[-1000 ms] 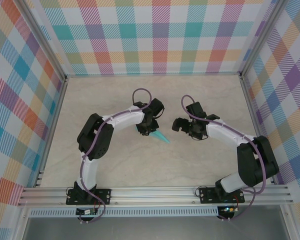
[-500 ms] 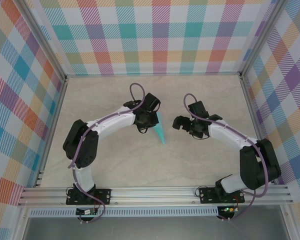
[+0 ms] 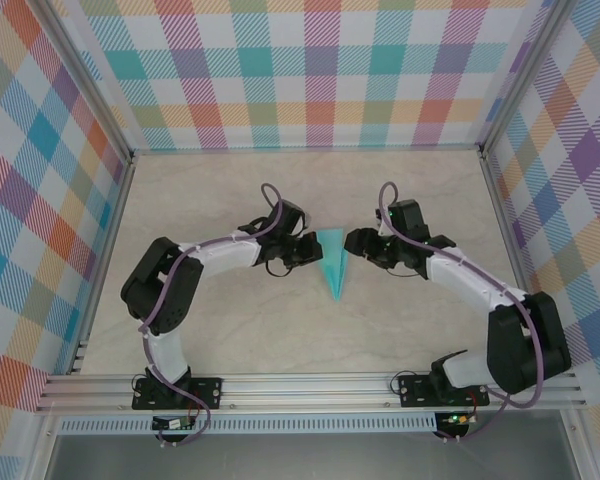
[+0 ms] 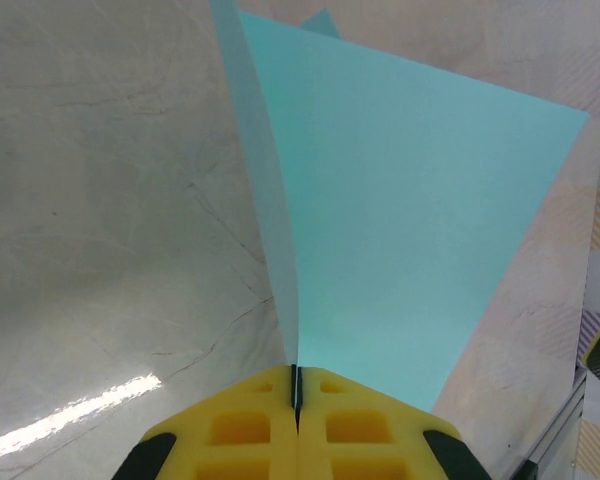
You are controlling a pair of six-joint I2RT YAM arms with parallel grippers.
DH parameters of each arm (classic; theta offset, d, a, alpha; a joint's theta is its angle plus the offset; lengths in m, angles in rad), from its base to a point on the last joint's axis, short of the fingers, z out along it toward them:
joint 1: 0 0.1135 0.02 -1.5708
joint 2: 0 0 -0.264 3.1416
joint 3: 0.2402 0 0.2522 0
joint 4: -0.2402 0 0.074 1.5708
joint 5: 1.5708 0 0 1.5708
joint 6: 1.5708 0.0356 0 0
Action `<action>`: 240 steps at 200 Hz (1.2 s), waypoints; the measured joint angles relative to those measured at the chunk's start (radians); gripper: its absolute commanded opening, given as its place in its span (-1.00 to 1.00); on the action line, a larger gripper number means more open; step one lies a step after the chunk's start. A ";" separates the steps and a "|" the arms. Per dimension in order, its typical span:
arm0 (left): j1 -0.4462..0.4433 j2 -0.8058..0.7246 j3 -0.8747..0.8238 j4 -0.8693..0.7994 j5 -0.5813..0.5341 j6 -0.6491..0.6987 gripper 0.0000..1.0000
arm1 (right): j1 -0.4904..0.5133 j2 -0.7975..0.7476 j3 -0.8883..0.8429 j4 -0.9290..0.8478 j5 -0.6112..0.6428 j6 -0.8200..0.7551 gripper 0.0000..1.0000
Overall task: Fold a paper plane with a square sheet of paper (pick it up from the middle)
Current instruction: Turn over a paper plane at the center of the table, then move the paper plane to the top-center of the table.
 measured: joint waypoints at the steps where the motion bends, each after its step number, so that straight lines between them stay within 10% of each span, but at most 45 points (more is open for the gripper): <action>1: 0.000 0.001 -0.001 0.002 0.002 0.000 -1.00 | 0.002 0.006 0.000 0.002 -0.004 -0.003 0.09; 160: 0.005 0.058 -0.061 0.074 0.006 0.011 -1.00 | 0.089 0.239 0.067 0.040 -0.090 -0.018 -0.11; 240: 0.021 0.071 -0.086 0.080 0.009 0.011 -1.00 | 0.093 0.291 0.079 0.014 -0.037 -0.044 0.18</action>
